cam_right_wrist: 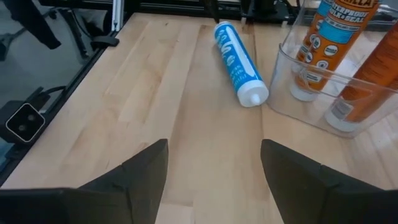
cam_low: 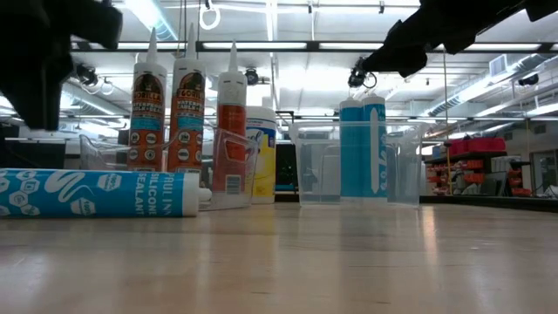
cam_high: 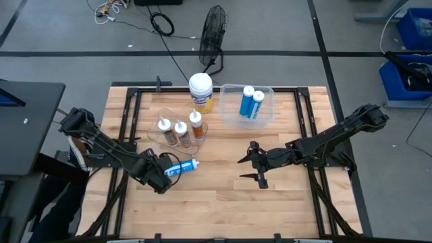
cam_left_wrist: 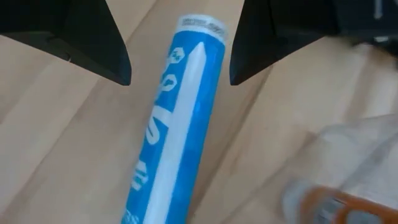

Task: Pick & place silicon tubes, Sealant and Lysol wipes
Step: Put the blue sealant into the top transparent bin

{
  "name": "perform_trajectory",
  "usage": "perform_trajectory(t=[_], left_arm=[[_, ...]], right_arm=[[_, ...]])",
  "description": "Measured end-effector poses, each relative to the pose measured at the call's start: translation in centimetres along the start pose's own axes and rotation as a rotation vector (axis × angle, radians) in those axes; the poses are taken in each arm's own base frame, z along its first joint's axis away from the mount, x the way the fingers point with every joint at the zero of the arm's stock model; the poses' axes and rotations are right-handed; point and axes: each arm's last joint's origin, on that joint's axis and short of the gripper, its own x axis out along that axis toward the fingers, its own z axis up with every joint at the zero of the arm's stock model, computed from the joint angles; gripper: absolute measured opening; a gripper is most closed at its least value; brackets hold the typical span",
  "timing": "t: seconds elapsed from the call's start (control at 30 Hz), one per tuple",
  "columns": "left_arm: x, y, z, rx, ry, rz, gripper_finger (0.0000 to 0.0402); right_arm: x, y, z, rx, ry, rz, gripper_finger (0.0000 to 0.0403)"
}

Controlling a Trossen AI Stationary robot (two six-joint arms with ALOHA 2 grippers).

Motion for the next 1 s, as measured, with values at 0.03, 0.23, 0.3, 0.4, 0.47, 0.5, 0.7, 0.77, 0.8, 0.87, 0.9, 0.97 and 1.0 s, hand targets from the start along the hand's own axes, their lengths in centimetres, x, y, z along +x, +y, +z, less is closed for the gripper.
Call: perform_trajectory(t=[0.03,0.23,0.3,0.4,0.47,0.5,0.7,0.77,0.8,0.87,0.9,0.97,1.0], left_arm=[[0.4,0.0,-0.1,-0.001,0.007,-0.012,0.0278],[2.5,0.1,-1.0,-0.004,0.017,-0.034,0.0278],[3.1,0.4,-1.3,0.000,0.025,-0.021,0.0278],[3.7,0.6,-1.6,0.000,0.028,-0.022,0.0278],[4.0,0.6,-1.7,0.000,0.027,-0.024,0.0278],[4.2,0.7,-1.8,0.006,0.025,-0.027,0.0278],[5.7,0.6,-2.2,0.022,0.025,-0.049,0.0278],[5.9,0.5,-2.1,0.019,0.037,-0.053,0.0278],[6.0,0.5,-2.1,0.018,0.038,-0.052,0.0278],[6.3,0.4,-1.9,0.024,0.036,-0.052,0.0278],[6.5,0.3,-1.9,0.029,0.036,-0.051,0.0278],[7.0,0.0,-1.7,0.047,0.036,-0.050,0.0278],[7.3,-0.2,-1.6,0.059,0.036,-0.052,0.0278]], right_arm=[[0.0,0.0,0.0,-0.001,0.001,0.001,0.0260],[0.0,0.0,0.0,0.000,0.003,0.001,0.0260],[0.0,0.0,0.0,0.000,0.003,0.000,0.0260],[0.0,0.0,0.0,0.001,0.003,0.000,0.0260],[0.0,0.0,0.0,0.002,0.002,0.000,0.0260],[0.0,0.0,0.0,0.002,0.002,0.000,0.0260],[0.0,0.0,0.1,0.005,-0.011,0.000,0.0260],[0.0,0.0,0.1,0.005,-0.011,0.000,0.0260],[0.0,0.0,0.1,0.005,-0.012,0.000,0.0260],[0.0,0.0,0.1,0.005,-0.013,0.000,0.0260],[0.0,0.0,0.1,0.005,-0.015,0.000,0.0260],[0.0,0.0,0.2,0.006,-0.018,0.000,0.0260],[0.0,0.0,0.2,0.006,-0.018,0.000,0.0260]])
